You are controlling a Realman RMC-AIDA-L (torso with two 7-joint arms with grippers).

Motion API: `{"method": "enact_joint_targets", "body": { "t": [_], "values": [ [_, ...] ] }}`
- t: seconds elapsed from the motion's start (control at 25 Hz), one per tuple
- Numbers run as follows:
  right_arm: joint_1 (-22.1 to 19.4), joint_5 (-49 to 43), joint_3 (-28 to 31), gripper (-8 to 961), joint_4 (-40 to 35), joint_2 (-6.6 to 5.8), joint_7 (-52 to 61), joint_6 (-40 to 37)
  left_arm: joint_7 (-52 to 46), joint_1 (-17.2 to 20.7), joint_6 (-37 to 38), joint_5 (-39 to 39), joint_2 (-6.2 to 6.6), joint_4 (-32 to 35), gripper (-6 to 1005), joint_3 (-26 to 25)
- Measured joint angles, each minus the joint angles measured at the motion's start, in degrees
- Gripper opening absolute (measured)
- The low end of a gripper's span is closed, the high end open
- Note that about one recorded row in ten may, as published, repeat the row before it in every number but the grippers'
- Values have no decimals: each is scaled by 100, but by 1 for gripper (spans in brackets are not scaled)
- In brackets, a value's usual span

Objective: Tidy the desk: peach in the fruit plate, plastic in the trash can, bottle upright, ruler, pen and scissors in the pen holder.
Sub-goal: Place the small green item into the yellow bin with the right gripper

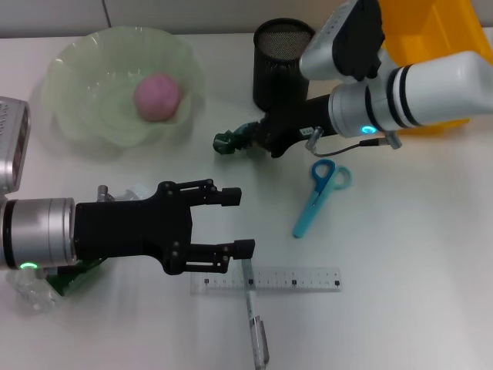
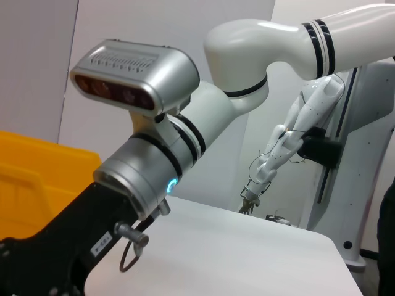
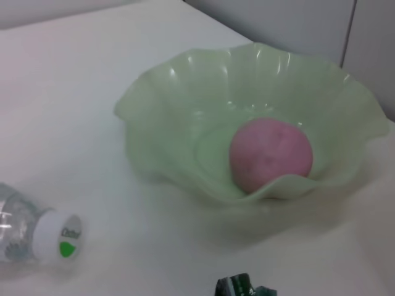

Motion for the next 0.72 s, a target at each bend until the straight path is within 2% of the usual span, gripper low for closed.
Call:
{"method": "enact_joint_targets", "body": {
  "t": [0.16,0.4,0.56,0.72],
  "values": [
    [-375,-40,-6,5,-595,-32,279,-399,0,0,-5,0,0,0,791,-1],
    [-1407,-23,125,12,-2059,-49,521,-1350,-40,0,23,-9,0,0,790,-50],
    [-2019,167,713,17,-2653,-28,295,-2143,-49,29,37,-41,-1,-10,790,-70],
    [-2457,892,1350,22,-2517,-41,-319,-2804,-56,9,121,-54,-47,-49,790,-71]
  ]
}}
